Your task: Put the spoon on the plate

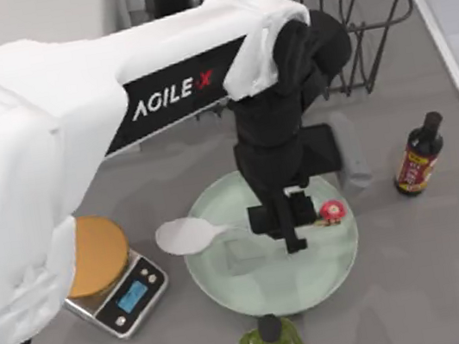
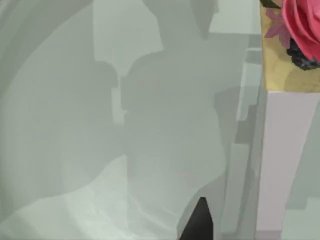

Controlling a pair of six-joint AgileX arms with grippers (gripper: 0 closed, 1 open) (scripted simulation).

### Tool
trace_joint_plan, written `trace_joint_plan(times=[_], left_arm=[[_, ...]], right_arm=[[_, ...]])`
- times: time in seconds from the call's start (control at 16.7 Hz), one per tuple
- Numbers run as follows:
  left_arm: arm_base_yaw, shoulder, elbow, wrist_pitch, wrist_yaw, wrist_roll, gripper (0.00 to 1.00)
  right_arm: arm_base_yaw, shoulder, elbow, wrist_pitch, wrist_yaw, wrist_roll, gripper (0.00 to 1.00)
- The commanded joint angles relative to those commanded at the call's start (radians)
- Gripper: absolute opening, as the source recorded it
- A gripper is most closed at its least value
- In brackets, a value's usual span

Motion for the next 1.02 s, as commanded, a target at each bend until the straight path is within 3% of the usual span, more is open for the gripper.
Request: trace_joint_plan(times=[0.6, 1.02], left_arm=[[-0.023, 0.010, -0.027, 0.012, 0.101, 0.002, 0.00], [0.002, -0.030, -0.076, 0.094, 0.036, 0.005, 0.00]], right_arm=[[0.000, 0.000, 0.000, 0.000, 0.000, 0.000, 1.00], [0.000, 0.000, 0.000, 0.000, 0.000, 0.000, 1.00]])
